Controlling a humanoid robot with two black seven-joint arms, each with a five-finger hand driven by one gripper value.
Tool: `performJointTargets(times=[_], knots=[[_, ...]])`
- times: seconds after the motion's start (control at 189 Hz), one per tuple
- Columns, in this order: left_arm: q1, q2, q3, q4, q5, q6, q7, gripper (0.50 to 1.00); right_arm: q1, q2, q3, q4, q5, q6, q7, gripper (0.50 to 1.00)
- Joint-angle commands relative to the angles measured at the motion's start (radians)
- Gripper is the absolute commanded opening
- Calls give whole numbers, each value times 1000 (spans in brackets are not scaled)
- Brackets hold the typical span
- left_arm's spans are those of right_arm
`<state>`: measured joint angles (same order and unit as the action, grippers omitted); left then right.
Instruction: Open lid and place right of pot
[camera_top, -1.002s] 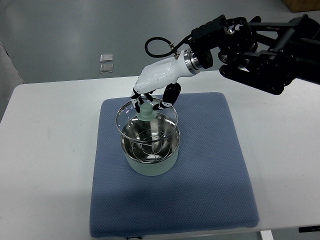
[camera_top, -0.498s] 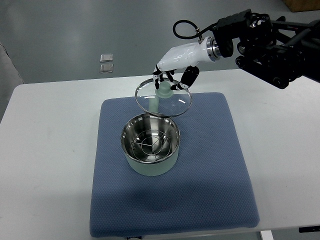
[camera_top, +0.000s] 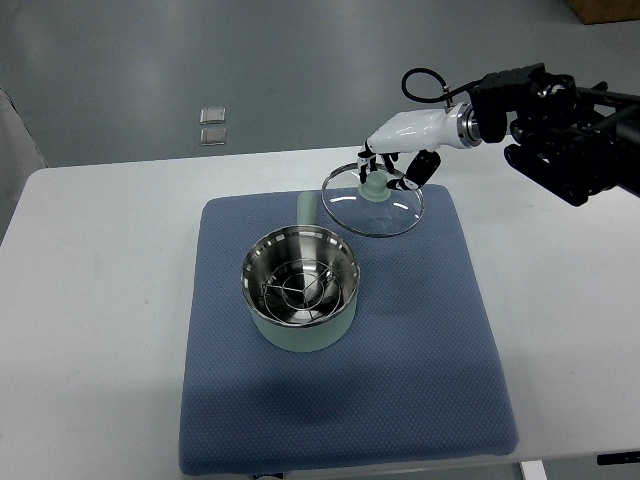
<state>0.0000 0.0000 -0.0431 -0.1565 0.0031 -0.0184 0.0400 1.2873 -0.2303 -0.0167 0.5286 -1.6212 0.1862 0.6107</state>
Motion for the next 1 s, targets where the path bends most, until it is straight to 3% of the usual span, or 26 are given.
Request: performJointTargets(times=[0.0,0.594,0.737,0.806,0.843,0.996], knots=[[0,0,0,0,0,0,0,1000,-20,0,-2,-13,0,-14,0,500],[0,0,0,0,0,0,0,1000,-108,12,-5,-93,0,-73,0,500],[0,0,0,0,0,0,0,1000,-114,9,6,-93,1,-73,0,654],[0,0,0,0,0,0,0,1000,-114,8,6,-91,1,-73,0,699],[0,0,0,0,0,0,0,1000,-114,6,8,-91,1,-73,0,752],[0,0,-1,0,0,0,0,1000,-112,3,8,-88,18,-70,0,797]])
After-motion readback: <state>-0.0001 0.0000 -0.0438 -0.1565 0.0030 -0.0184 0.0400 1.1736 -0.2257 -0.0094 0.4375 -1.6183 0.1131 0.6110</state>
